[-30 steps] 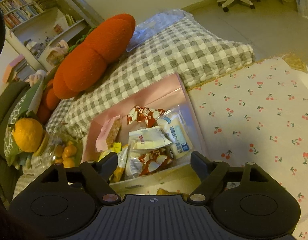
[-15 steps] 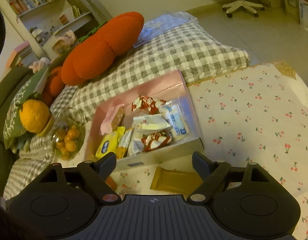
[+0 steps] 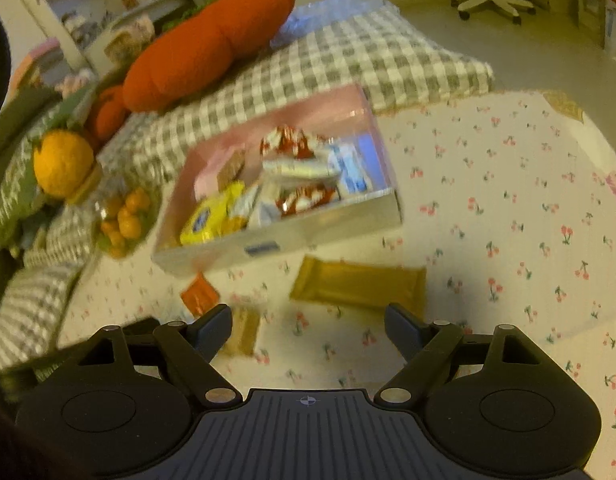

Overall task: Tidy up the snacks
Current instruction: 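Withdraw both tools from the box toward the remaining snacks, then grasp the clear silver wrapper with the left tool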

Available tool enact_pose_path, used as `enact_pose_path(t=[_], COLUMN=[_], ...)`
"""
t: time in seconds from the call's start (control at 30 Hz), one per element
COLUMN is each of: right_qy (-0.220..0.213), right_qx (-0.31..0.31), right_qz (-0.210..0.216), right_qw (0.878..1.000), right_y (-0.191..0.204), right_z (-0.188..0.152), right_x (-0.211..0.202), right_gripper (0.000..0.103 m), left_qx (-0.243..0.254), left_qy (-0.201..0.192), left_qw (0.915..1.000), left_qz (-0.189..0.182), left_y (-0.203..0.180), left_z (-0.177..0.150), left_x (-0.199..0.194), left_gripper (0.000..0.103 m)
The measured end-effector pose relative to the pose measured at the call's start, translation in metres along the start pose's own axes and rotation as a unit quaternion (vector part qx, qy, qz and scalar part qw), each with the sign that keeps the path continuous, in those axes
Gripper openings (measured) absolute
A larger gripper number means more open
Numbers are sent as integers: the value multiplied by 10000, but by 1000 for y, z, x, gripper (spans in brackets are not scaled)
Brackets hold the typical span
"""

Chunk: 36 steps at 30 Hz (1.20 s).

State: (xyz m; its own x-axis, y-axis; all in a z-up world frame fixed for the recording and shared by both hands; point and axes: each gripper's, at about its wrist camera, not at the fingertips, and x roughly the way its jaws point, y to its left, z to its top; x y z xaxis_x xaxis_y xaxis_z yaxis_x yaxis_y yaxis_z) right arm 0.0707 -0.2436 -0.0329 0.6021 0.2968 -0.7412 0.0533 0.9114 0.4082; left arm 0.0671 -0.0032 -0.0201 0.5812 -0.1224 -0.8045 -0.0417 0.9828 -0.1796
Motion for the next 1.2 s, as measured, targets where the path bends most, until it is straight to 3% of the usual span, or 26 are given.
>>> enact_pose_path(t=[0.1, 0.2, 0.5, 0.73, 0.9, 1.2], right_qy=[101, 170, 286, 370, 410, 374], right_qx=[-159, -333, -450, -371, -329, -151], right_qz=[9, -6, -69, 43, 100, 270], right_qw=[9998, 9993, 9986, 9986, 9986, 9988], right_y=[7, 12, 7, 6, 9, 20], right_z=[-5, -8, -12, -12, -14, -14], right_x=[3, 7, 17, 25, 30, 40], right_gripper=[85, 85, 85, 85, 85, 85], left_qx=[-261, -187, 813, 1269, 1470, 1599], left_qy=[135, 190, 224, 593, 659, 654], left_qw=[9994, 9992, 9950, 9877, 9856, 9844], left_qz=[-204, -305, -537, -701, -507, -341], left_y=[2, 2, -4, -6, -5, 7], left_z=[-1, -2, -3, -9, -13, -17], left_x=[5, 10, 27, 34, 37, 29], left_gripper=[96, 89, 56, 46, 30, 28])
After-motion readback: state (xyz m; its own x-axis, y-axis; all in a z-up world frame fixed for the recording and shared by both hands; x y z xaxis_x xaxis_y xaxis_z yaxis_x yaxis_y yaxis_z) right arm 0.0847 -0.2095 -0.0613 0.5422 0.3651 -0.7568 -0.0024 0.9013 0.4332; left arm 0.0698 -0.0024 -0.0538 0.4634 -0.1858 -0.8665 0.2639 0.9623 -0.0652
